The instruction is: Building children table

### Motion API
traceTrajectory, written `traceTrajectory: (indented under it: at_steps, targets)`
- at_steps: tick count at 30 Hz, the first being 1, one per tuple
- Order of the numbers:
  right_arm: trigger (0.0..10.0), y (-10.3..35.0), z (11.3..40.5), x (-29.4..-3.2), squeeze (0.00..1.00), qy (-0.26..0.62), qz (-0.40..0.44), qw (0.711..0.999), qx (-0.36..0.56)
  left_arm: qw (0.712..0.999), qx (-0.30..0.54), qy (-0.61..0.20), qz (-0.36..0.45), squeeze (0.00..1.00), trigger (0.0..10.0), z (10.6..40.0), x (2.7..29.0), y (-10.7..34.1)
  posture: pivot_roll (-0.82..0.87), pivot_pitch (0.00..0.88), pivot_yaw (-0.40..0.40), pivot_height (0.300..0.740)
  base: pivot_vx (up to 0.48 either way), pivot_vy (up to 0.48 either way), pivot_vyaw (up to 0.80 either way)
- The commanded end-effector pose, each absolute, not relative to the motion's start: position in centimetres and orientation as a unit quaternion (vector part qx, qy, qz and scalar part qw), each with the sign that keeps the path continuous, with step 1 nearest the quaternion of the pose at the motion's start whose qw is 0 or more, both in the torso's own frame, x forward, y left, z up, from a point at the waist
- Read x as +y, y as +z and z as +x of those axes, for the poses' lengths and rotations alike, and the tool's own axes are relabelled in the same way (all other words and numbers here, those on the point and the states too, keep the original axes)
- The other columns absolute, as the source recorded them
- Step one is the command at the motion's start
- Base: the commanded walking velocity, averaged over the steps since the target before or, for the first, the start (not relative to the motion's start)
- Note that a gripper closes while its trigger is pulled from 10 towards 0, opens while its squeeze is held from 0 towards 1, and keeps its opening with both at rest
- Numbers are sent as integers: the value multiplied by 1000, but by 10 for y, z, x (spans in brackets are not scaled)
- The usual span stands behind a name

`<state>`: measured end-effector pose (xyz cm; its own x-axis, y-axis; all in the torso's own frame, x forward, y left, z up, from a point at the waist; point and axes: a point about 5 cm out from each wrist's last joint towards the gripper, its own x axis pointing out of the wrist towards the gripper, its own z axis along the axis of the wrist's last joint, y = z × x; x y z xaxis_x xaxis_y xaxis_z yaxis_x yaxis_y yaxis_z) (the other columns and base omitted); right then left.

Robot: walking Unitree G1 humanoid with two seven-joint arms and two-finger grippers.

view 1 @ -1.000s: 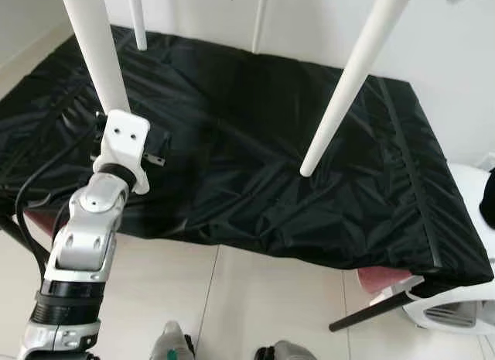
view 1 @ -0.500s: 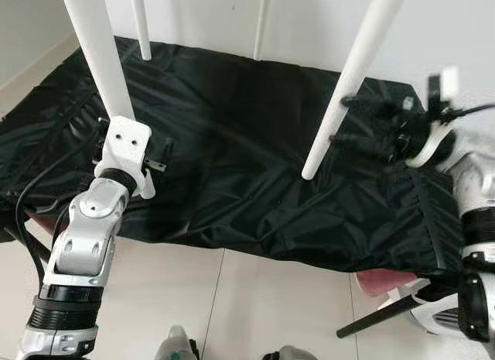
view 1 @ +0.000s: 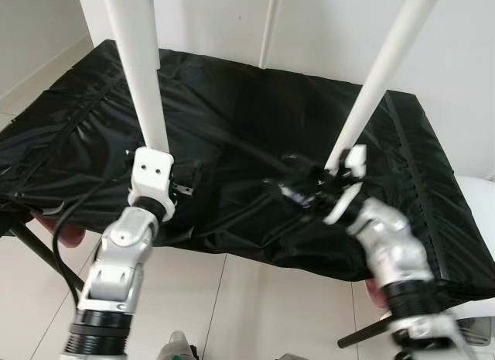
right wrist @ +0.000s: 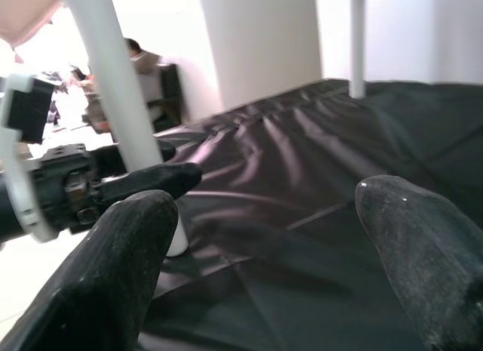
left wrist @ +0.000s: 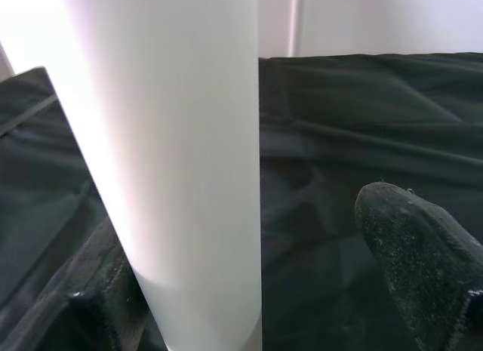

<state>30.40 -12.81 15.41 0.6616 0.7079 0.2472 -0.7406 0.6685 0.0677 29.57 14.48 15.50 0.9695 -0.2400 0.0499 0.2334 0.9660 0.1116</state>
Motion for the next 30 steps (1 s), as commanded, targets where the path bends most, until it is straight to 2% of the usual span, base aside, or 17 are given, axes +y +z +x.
traceTrajectory:
  at_steps: [1,4,6,10,12,14,21,26,30]
  targets:
    - [10000,155,306,-135,0,357,80,925,-108,993,-28,-102,44,0,10000,295,145,150,31,13,-97,740,0,0,0]
    - [10000,150,305,-132,0,317,93,938,-103,996,-32,-75,32,0,10000,294,147,149,31,13,-98,740,0,0,0]
    - [10000,143,301,-130,0,275,68,953,-109,998,-31,-52,35,0,10000,289,148,145,36,15,-101,740,0,0,0]
    - [10000,136,294,-142,0,218,67,967,-112,998,-48,-48,15,0,10000,275,147,150,43,15,-98,740,0,0,0]
    - [10000,136,291,-143,0,214,64,968,-115,997,-51,-51,18,0,10000,273,147,150,43,15,-98,740,0,0,0]
    - [10000,134,280,-149,0,212,39,969,-122,993,-68,-56,78,0,10000,260,153,148,29,12,-87,740,0,0,0]
    - [10000,132,269,-159,0,191,19,973,-126,992,-87,-11,96,0,10000,243,166,151,31,13,-87,740,0,0,0]
    - [10000,133,275,-188,0,59,6,988,-139,988,-124,54,70,0,10000,237,179,162,36,9,-100,740,0,0,0]
    - [10000,136,281,-195,0,40,-2,989,-143,989,-122,58,63,0,10000,238,185,164,36,5,-100,740,0,0,0]
